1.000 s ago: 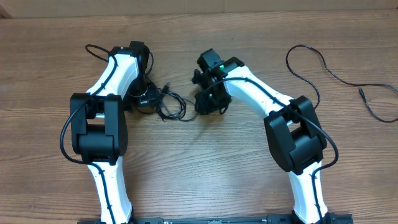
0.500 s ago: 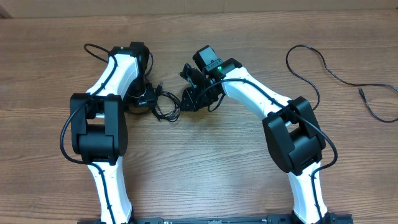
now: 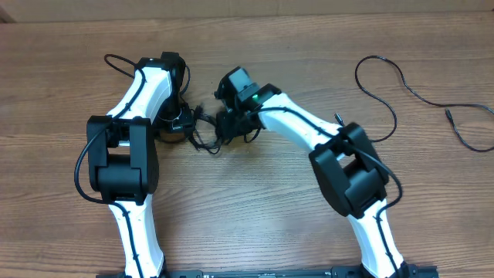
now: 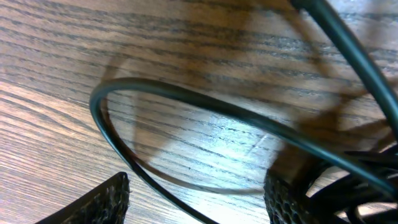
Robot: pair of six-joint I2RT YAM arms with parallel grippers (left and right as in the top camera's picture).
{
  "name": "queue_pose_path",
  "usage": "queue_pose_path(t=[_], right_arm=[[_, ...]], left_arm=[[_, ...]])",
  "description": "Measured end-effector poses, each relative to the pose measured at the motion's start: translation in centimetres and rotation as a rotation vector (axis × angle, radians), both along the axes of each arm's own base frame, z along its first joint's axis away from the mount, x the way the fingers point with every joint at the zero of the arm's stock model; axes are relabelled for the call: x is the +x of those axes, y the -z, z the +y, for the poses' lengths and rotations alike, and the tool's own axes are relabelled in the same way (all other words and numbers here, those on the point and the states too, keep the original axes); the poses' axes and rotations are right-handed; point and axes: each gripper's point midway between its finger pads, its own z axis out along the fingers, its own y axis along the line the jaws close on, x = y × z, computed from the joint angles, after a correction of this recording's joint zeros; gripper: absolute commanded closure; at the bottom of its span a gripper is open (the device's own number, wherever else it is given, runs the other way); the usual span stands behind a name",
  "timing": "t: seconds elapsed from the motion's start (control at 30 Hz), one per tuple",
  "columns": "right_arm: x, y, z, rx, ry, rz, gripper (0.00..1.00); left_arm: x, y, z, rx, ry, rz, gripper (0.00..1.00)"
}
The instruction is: Untangle cables
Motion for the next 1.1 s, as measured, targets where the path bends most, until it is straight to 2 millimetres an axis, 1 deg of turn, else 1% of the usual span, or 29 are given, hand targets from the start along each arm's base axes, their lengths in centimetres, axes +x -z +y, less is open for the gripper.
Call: queue_pose_path(t=[0.27, 0.43, 0.63, 0.73, 0.8, 0.97, 1.1], right_arm=[[0.8, 0.4, -0.7, -0.073, 0.039, -0.055, 0.68], [1.5, 0.6, -2.4, -0.176, 0.084, -0.098, 0.68], [0.6, 0.6, -5.0, -0.312, 0.103, -0.065, 0.68], [-0.1, 0.6, -6.3, -0.376, 0.103, -0.042, 0.68], [-0.4, 0.5, -7.1, -0.414, 0.106, -0.034, 0.7], [-0.5, 0.5, -7.7, -0.446, 0.11, -0.032, 0.71], [-1.0, 0.5, -8.8, -0.477, 0.112, -0.002, 0.71]], left_arm=[[0.0, 0.0, 0.0, 0.001, 0.0, 0.0, 0.3], [0.0, 0.0, 0.2, 0.009, 0.001, 0.001, 0.3], [-0.2, -0.1, 1.3, 0.052, -0.013, 0.0, 0.3], [-0.6, -0.1, 2.2, 0.06, -0.04, 0.003, 0.3], [-0.8, -0.1, 2.8, 0.061, -0.064, 0.0, 0.3], [-1.2, 0.0, 3.9, 0.054, -0.098, -0.001, 0.3], [-1.3, 0.0, 5.1, 0.052, -0.13, 0.001, 0.3]])
